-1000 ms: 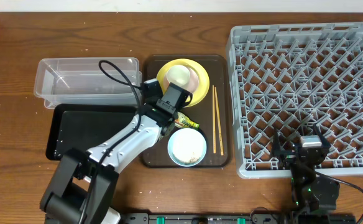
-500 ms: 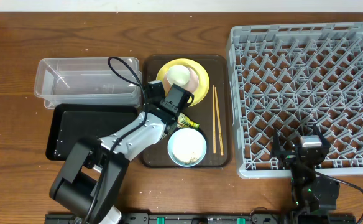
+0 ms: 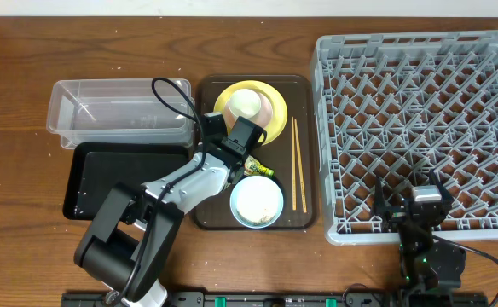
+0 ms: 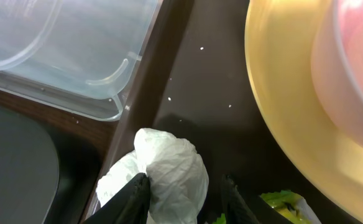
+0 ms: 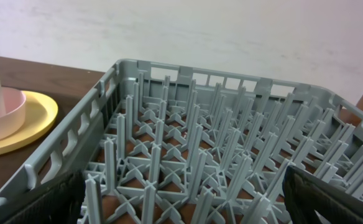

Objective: Sort waste into correct bins and load items into the dishwasher rack
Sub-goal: 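Lower the left gripper and close it on the white tissue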

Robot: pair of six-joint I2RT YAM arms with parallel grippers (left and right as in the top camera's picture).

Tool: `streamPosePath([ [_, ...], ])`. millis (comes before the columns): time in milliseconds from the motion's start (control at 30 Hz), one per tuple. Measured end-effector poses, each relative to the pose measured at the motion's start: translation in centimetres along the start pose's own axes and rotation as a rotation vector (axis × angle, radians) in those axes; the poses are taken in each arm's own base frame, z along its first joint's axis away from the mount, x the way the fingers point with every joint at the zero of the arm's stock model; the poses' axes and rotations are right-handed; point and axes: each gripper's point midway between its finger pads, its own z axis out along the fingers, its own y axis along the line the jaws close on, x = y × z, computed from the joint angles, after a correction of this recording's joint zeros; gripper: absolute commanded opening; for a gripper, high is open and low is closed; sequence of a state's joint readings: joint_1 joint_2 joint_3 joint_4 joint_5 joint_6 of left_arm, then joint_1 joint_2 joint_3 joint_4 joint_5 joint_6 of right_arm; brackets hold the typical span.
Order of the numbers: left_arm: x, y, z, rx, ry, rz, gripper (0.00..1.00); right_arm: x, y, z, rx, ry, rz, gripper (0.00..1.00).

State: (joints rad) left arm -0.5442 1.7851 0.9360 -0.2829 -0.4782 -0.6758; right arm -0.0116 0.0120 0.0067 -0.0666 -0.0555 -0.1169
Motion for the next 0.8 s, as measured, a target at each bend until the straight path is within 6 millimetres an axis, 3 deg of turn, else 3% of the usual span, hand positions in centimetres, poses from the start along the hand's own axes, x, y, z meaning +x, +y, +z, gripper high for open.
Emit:
streamPosePath([
  [133,-0.01,-0.01,0.00,0.000,0.000,0.002,0.46,0.00,-0.01,0.00,0.000,0.000,0.000,0.99],
  [800,-0.04,-0.04,0.00,0.002,-0.002,0.001,0.45,0.00,-0.01,0.00,0.000,0.000,0.000,0.99],
])
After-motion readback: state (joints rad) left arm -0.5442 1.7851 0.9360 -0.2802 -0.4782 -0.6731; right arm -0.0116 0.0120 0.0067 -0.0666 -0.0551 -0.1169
